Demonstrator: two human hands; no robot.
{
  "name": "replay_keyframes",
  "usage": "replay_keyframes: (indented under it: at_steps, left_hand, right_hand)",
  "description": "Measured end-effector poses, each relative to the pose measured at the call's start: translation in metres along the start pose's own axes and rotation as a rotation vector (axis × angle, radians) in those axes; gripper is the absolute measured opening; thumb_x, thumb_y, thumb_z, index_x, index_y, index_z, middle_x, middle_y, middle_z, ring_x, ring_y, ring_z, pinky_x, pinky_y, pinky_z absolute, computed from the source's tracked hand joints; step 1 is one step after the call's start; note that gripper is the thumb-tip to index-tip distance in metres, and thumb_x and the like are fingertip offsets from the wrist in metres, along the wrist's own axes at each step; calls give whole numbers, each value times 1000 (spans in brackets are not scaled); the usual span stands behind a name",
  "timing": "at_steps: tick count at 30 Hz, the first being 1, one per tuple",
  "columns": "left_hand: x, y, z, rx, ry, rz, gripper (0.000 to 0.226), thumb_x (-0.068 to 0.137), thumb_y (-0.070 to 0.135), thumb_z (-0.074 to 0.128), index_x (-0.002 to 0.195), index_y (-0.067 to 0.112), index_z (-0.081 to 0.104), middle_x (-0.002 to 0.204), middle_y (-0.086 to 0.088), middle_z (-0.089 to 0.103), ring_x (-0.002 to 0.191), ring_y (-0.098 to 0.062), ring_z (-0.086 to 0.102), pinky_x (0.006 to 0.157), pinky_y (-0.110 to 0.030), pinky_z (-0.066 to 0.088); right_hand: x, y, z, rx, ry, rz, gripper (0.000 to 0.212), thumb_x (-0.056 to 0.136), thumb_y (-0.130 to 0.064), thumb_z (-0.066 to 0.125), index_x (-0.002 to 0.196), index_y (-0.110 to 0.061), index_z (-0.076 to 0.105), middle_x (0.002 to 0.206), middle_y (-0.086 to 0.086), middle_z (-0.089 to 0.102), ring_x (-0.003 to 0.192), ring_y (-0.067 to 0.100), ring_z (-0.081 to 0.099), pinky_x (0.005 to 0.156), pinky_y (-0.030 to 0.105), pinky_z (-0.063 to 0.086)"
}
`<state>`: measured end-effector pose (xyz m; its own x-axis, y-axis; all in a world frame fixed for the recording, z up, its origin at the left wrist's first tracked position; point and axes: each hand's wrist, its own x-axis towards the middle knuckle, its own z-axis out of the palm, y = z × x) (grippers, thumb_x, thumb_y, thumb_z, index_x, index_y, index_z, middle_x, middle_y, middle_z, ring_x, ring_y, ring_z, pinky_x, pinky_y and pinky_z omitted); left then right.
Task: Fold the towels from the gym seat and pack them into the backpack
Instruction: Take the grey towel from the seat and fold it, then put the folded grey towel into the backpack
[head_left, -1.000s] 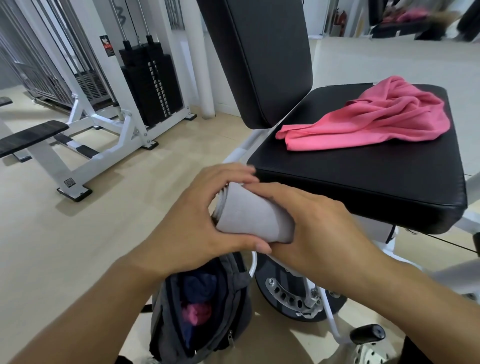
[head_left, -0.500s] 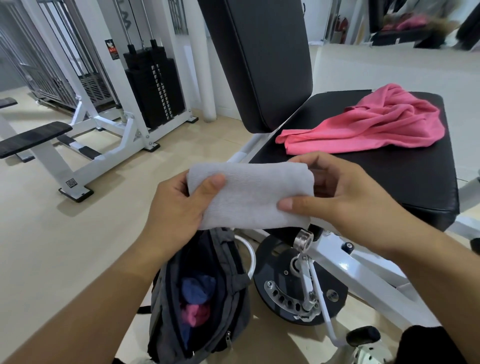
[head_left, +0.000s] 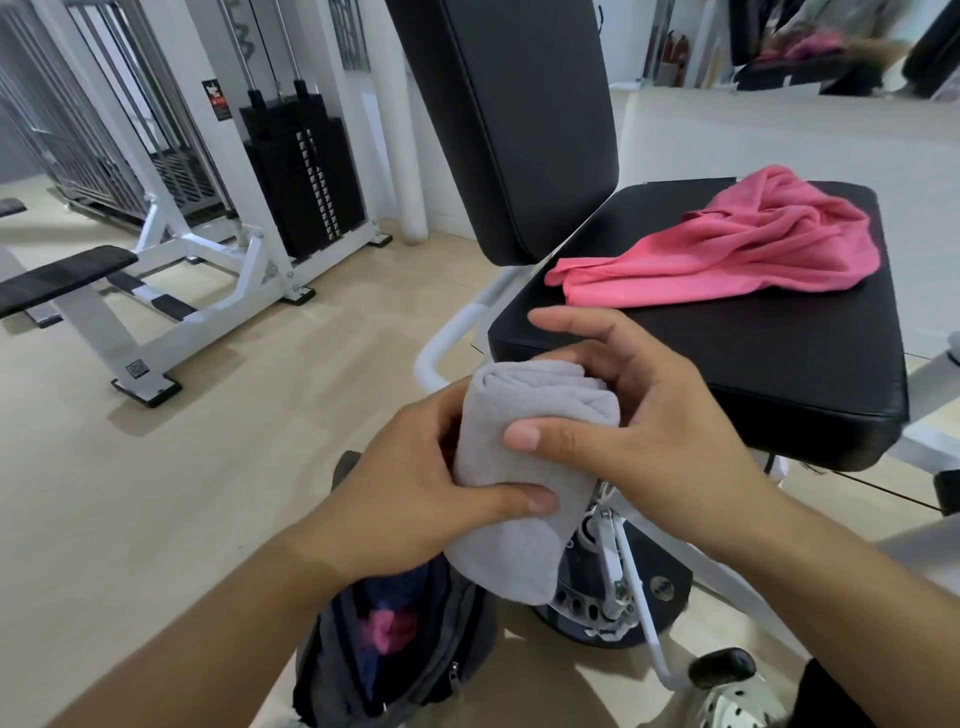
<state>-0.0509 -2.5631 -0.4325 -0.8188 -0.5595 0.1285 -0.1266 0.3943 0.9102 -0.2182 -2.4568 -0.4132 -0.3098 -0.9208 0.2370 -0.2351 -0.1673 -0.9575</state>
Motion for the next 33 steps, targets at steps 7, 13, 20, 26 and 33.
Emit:
replay_keyframes:
  at_steps: [7,13,20,26,33]
  left_hand:
    - [4,-5,-7,-118,23,65,70,65,15,94,128,8,63,120,1,74,114,-18,70,88,-28,58]
    - [-2,0,-4,-99,225,74,56,64,62,79,106,28,64,99,13,75,92,-3,71,74,-14,52]
    - [-1,3,6,-106,476,14,30,83,54,66,89,25,68,79,19,73,73,6,66,65,-7,47]
    - [-1,-3,-1,-140,570,-10,37,86,48,53,91,15,69,84,4,73,70,5,63,62,-8,46]
    - [-6,-34,-23,-66,633,-124,39,107,40,41,96,15,69,86,6,74,77,0,66,68,-11,48]
  right_hand:
    - [-2,3,11,42,-41,-26,59,69,-32,85,123,-26,64,108,-8,77,102,10,74,85,28,60]
    - [-5,11,18,-105,68,-94,54,73,-44,78,125,-37,67,109,-14,75,104,6,71,88,29,60]
    - [-11,23,30,-402,-92,-56,70,100,-48,48,161,-33,18,132,-18,53,125,-3,50,102,13,40]
    - [-16,24,42,-456,-106,-64,68,99,-57,38,160,-45,9,151,-30,36,139,-7,39,113,25,38]
    - [-13,38,61,-534,-145,-18,62,102,-52,39,159,-43,15,150,-39,30,136,-20,29,105,1,21]
